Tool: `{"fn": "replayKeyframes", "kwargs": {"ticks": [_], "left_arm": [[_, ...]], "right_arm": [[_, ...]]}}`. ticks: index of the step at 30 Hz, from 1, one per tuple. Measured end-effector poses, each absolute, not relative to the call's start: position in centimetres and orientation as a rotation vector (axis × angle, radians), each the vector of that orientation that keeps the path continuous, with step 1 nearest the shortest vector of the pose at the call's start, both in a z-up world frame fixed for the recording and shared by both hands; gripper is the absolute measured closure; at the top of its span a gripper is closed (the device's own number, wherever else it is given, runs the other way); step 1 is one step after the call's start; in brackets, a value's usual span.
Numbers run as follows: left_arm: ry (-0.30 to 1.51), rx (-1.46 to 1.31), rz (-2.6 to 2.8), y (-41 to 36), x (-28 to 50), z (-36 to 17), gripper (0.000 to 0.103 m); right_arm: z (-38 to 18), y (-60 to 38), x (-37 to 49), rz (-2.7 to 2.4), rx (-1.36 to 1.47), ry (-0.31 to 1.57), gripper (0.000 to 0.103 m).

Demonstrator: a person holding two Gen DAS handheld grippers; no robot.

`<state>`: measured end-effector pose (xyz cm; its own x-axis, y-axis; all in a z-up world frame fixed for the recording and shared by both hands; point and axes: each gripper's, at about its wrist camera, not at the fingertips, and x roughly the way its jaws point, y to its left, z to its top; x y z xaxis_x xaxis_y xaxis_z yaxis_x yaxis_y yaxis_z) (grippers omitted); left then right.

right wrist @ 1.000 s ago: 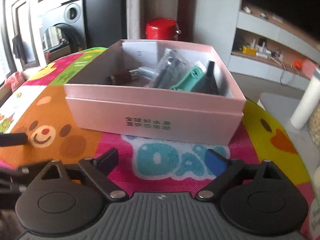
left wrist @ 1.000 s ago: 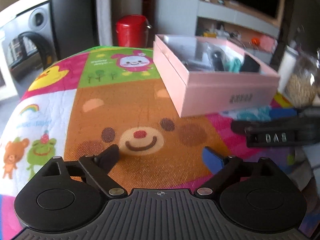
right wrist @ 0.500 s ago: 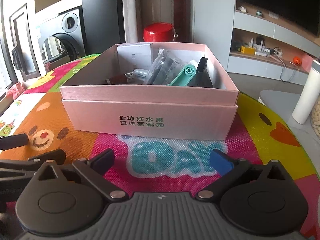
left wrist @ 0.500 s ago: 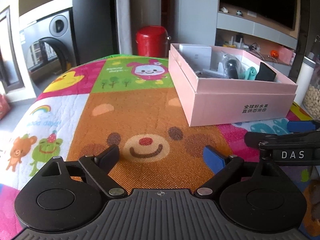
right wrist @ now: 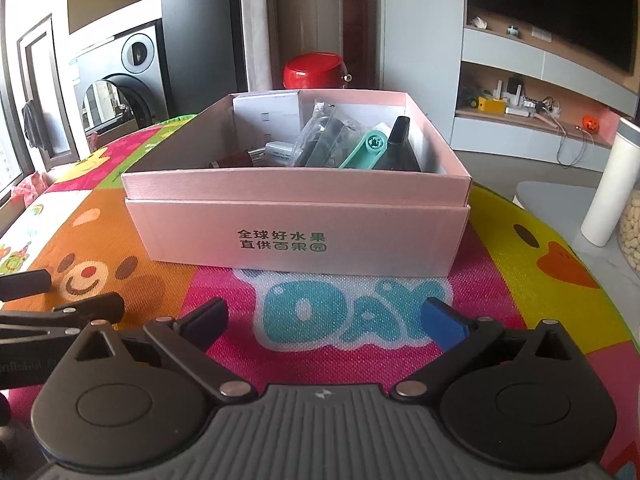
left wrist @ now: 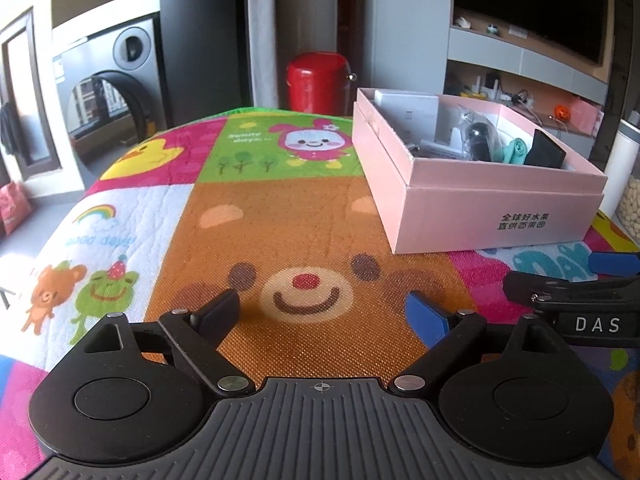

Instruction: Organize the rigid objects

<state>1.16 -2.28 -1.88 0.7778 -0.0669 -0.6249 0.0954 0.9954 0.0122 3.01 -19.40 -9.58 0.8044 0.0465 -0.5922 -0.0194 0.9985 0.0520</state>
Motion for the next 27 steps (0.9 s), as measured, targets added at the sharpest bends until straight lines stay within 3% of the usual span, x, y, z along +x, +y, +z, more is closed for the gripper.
{"fn": "replayKeyframes", "kwargs": {"ticks": [27], "left_arm": [[0.677, 0.042, -0.095, -2.17, 1.84, -2.03, 0.007]], "right_arm": [[-9.62, -19.14, 3.01, 0.033, 0.037, 0.638, 0.000]]}}
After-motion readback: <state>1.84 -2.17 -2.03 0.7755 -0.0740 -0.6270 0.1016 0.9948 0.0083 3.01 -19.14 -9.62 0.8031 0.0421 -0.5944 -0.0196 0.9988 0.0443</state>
